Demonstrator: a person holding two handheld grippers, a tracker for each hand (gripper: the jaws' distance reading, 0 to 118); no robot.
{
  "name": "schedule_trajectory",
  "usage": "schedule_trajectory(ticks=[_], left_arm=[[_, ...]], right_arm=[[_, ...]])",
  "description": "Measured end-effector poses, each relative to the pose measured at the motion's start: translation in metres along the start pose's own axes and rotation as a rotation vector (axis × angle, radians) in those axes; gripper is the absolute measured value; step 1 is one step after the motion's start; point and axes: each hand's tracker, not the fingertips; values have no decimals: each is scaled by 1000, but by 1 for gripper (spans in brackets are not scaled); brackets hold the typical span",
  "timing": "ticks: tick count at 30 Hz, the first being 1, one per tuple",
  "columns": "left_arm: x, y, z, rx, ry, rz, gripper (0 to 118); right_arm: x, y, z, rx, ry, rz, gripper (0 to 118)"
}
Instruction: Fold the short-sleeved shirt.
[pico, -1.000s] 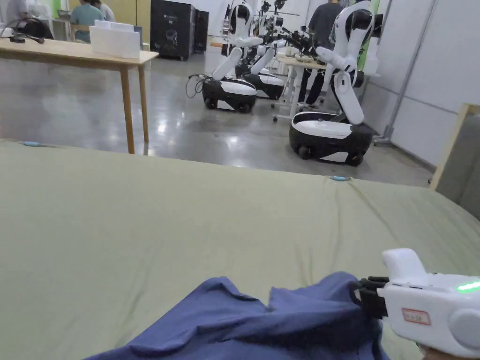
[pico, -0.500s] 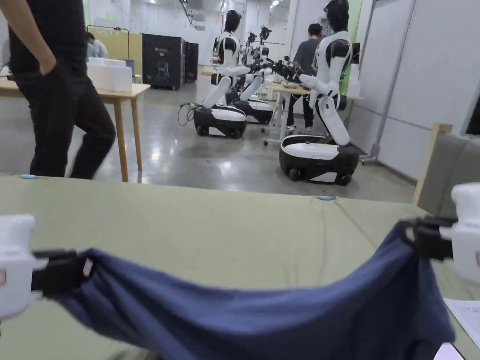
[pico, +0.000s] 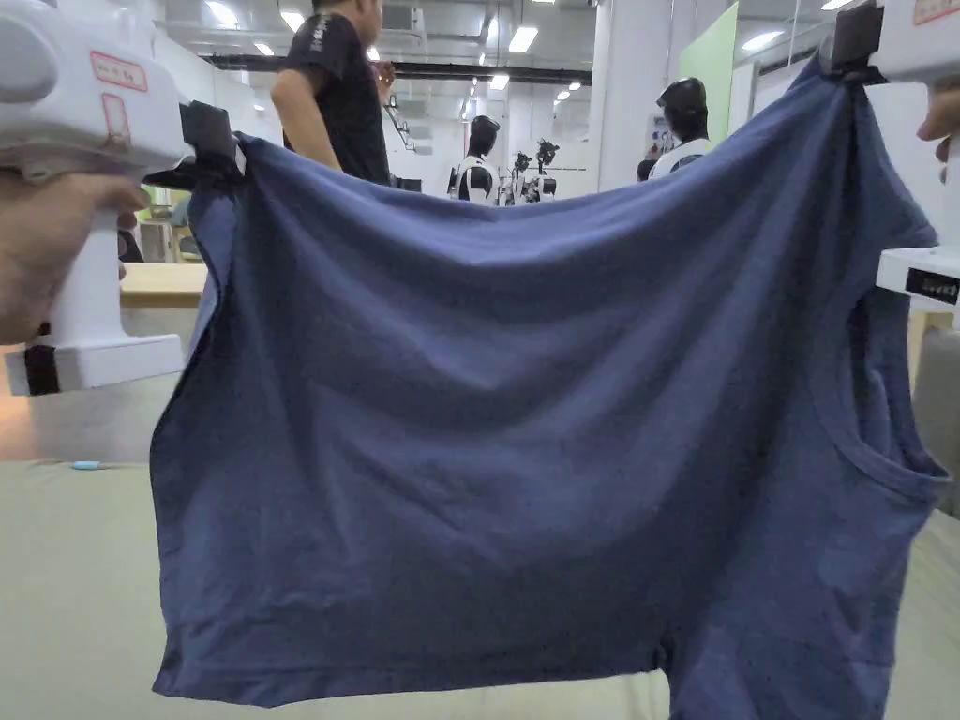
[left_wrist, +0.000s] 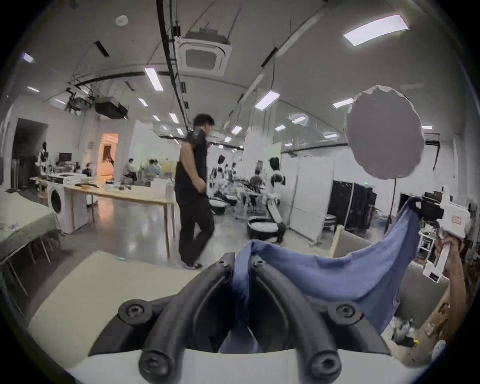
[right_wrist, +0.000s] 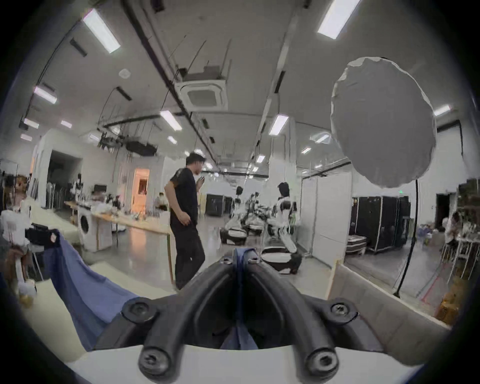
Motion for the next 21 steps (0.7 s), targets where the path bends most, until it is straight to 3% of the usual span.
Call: schedule_trajectory(ticks=[5,11,17,21], left_arm=[[-5,15,-26,22,66,-26,6],[-22,0,-51,37,100,-25,5],[-38,-8,-71,25,114,-12,5],[-47,-40,-86,-19,99,-20,5]], right_arm=[[-4,4,-46,-30,-26,-83,3],[-6,-14,-76,-22,4,-89,3],[-8,-33,-94,-56,-29,-61,3],[-7,-71,-102,-95,-14,-90,3]])
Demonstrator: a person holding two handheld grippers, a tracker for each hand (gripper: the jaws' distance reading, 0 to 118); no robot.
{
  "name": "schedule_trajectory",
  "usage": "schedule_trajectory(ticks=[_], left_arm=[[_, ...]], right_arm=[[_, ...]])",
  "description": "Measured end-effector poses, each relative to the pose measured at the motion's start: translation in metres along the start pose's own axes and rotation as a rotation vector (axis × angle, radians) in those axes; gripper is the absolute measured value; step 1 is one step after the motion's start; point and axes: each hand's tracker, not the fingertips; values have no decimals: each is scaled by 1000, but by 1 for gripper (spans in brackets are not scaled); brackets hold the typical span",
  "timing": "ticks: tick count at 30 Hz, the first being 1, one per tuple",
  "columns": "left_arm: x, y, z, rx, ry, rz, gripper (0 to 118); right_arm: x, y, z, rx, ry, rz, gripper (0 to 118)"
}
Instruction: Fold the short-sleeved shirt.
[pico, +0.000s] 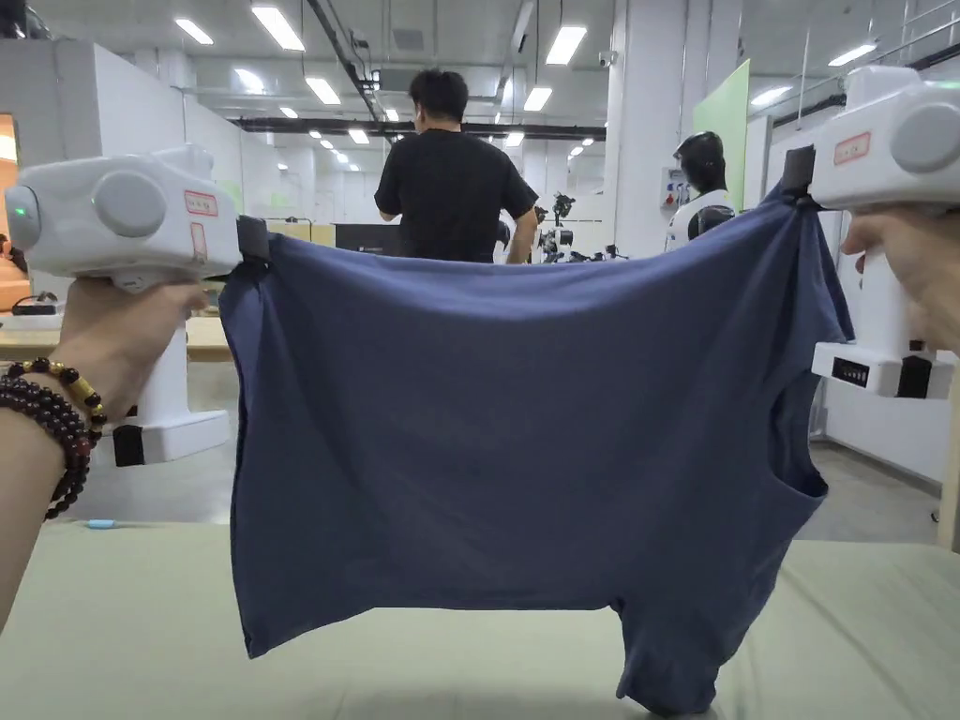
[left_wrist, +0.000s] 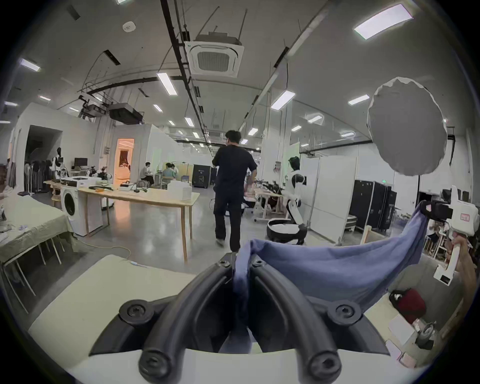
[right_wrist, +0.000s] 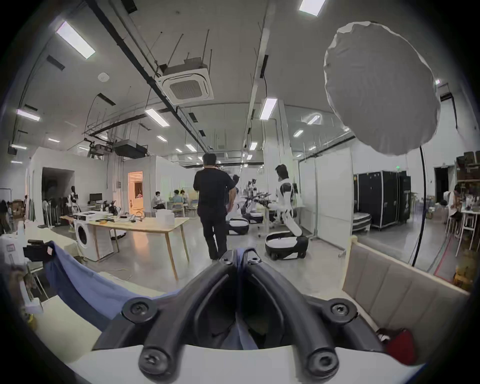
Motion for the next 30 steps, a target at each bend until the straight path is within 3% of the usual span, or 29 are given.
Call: schedule_trajectory(ticks=[8,13,18,22,26,30], left_arm=[[-19,-118,-35,-132,-5,41,5],[-26,-153,-20,-186,-30,31,5],[-32,-188,56,-186,-136,56,5],[-35,-240,138,-197,-244,68,5],[-30,-300,224,-275,-261,-76,5],[-29,-363,291,-419,-328,-76,5]], right_arm=[[7,-119,-27,-146,-6,-51,3],[13,-145,0,-147,20,-77,4],[22,-162,88,-109,81,-29,4],[29,-194,172,-200,126,132,4],[45,-249,268,-268,192,101,4],[59,-315,349,-437,198,85,4]])
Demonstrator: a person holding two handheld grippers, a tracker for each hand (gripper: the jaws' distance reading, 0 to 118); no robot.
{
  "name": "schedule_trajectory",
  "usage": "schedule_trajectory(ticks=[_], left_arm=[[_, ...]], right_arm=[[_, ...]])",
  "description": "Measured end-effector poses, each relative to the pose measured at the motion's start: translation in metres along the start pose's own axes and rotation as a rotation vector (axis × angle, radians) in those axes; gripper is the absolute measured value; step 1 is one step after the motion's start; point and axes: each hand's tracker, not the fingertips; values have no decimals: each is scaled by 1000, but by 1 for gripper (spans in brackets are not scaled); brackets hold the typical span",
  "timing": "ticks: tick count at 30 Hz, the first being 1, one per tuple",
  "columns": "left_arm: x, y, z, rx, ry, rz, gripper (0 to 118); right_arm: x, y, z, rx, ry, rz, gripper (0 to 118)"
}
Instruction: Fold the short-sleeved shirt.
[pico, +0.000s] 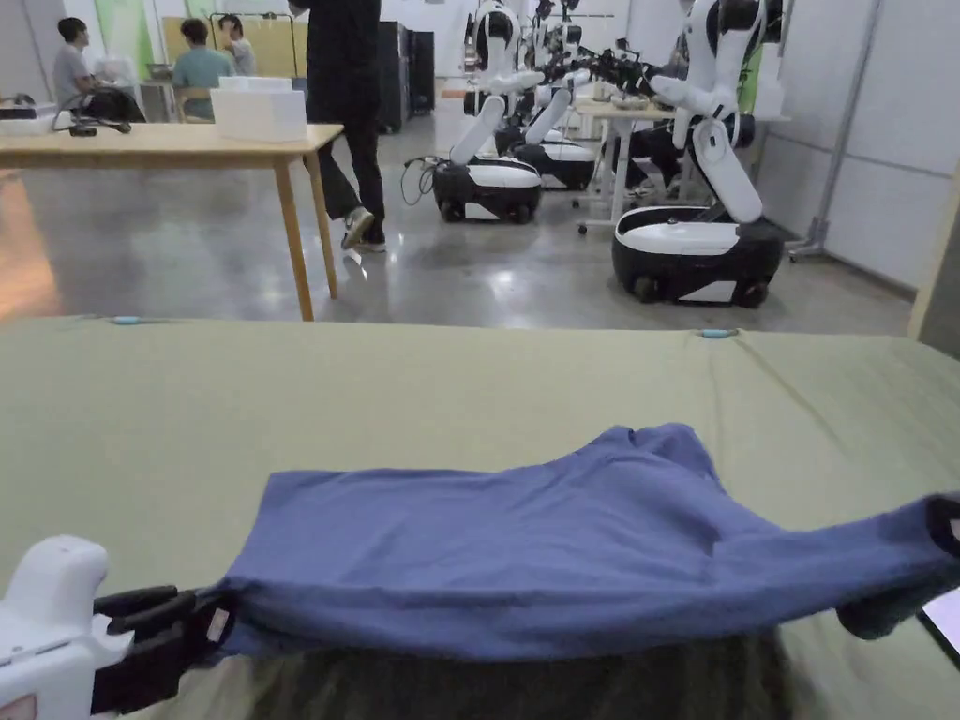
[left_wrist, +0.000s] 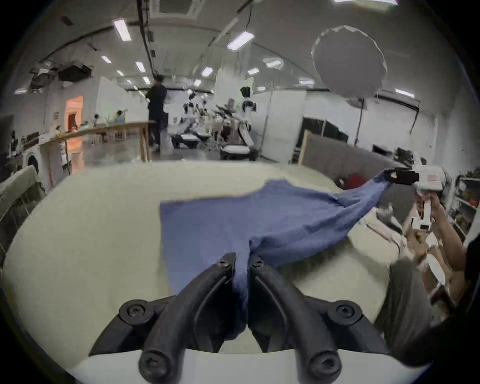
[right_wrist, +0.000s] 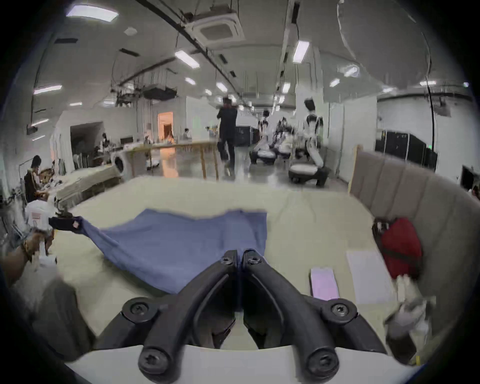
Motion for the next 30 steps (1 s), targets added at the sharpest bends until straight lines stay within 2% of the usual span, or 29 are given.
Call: schedule_trajectory(ticks=[3,6,9,13,14,15,16,17,18,19,20,21,22,25,27,28,29,30], left_arm=[[12,-45,13,-100,-13,5,5],[15,-77,21,-129,-10,45,5],[10,-96,20,-135,6,67,5],[10,-105,7,-170,31,16,6],[12,-105,3,-187,44,10,8],[12,-106,1,-200,46,3,16],[13,-112,1,-195,46,1,54],[13,-112,0,-198,53,-1,94],[11,-112,1,-199,59,5,118],[9,-112,0,-208,59,14,115],[6,-115,3,-229,86,26,114],[4,-110,15,-138,64,12,114],[3,-107,27,-177,98,20,114],[29,-93,74,-65,159,52,114],[40,-92,110,10,165,85,114],[41,-89,124,50,172,105,109],[45,-91,138,95,177,120,94],[49,-95,147,116,179,123,56]], right_arm=[[-9,-51,14,-150,-5,36,4],[-17,-96,15,-336,47,69,4],[-25,-126,0,-447,1,191,4],[-17,-140,-23,-508,-6,154,4],[-11,-146,-28,-540,11,129,5],[-12,-147,-30,-529,-1,137,7],[-13,-149,-31,-523,-10,136,18],[-13,-149,-31,-524,-7,133,44],[-13,-150,-25,-515,-7,122,78],[-11,-147,-20,-502,-8,103,116],[-9,-144,-13,-484,-11,60,118],[-8,-139,-4,-460,-41,33,116],[-7,-133,18,-375,-42,-5,116],[-9,-112,76,-204,-79,-129,114],[-20,-107,123,-75,-74,-197,105],[-25,-109,142,-25,-65,-226,83],[-29,-112,155,14,-79,-251,54],[-35,-113,165,37,-105,-277,16]])
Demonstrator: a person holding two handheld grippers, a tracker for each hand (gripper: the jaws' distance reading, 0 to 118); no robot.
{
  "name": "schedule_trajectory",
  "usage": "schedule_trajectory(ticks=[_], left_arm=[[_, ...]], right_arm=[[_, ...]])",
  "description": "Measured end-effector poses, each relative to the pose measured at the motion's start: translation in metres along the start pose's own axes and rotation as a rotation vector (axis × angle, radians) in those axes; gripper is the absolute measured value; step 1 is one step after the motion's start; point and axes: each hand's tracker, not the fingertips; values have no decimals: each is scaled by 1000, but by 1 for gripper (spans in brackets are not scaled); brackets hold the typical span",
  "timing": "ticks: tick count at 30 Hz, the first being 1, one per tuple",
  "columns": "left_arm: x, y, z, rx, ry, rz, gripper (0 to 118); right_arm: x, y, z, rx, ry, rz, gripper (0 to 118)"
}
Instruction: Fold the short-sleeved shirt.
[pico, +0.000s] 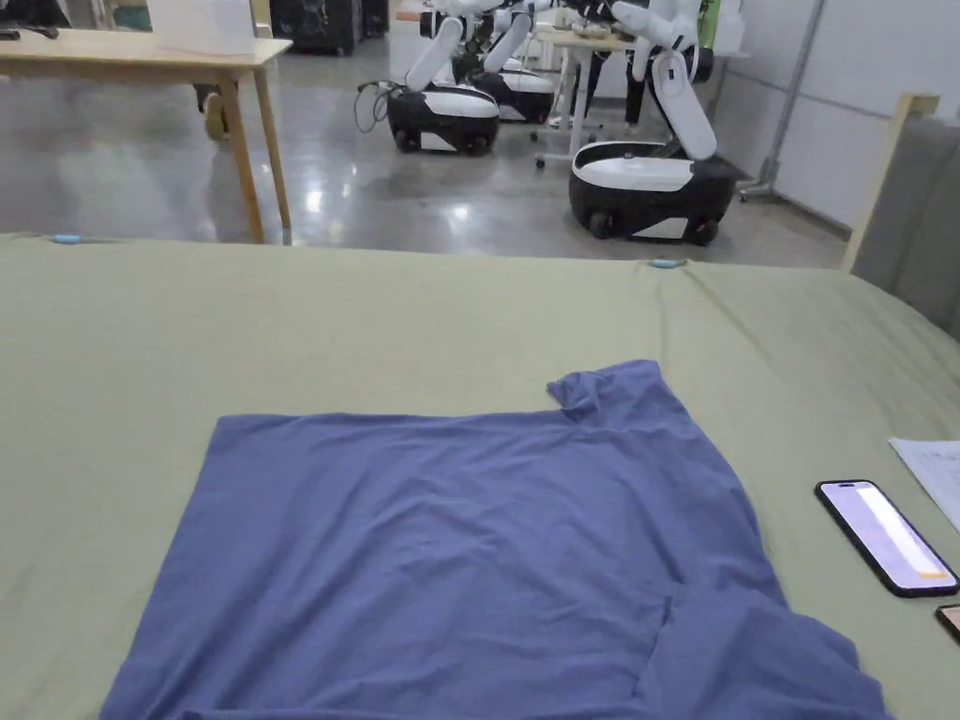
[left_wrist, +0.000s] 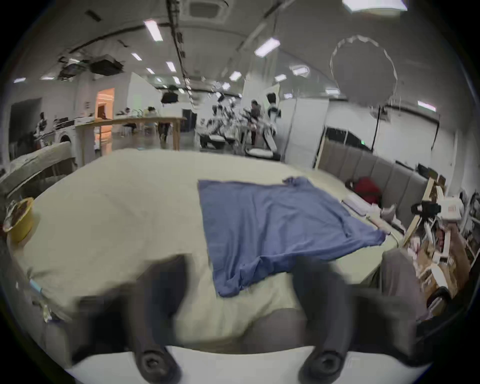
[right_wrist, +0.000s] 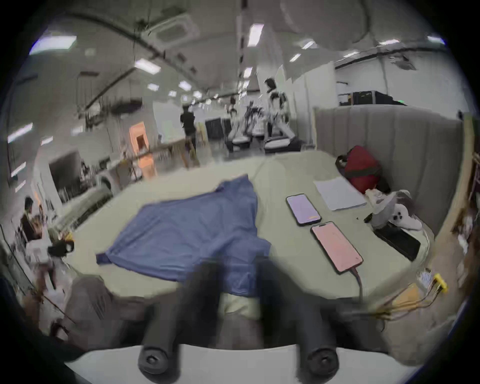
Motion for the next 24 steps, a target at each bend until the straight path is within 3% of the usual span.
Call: schedule_trajectory(ticks=[1,3,5,9,10,11,12,13,19,23,24], left_arm=[[3,-2,6,15,15,9,0],[0,-2,-2,-19,81,12,0],[-2,-3,-18,-79,29,45,0],[-8,-13,-51,-128,18,-19,0],[-14,-20,-60,-144,-11,-11,18],[-18,-21,-73,-178,-34,-6,51],[-19,-22,-84,-195,9,-13,93],[-22,-26,-97,-209,42,-34,115],[-28,-38,-131,-312,57,-87,113],[-30,-46,-133,-309,24,-98,103],[-26,-51,-132,-291,16,-113,93]], right_arm=[[0,-4,4,4,-30,-5,0],[-1,-8,3,-22,-35,-13,0],[-6,-8,-5,-42,-50,3,0],[1,-10,-22,-71,-30,-10,0],[-1,-11,-26,-76,-29,-10,0],[-2,-12,-29,-79,-24,-8,0],[0,-11,-31,-88,-15,-9,0],[-1,-12,-34,-101,-6,-15,0],[-1,-17,-41,-137,8,-16,0],[-1,-17,-46,-157,-8,11,0],[0,-17,-49,-164,-4,13,0]])
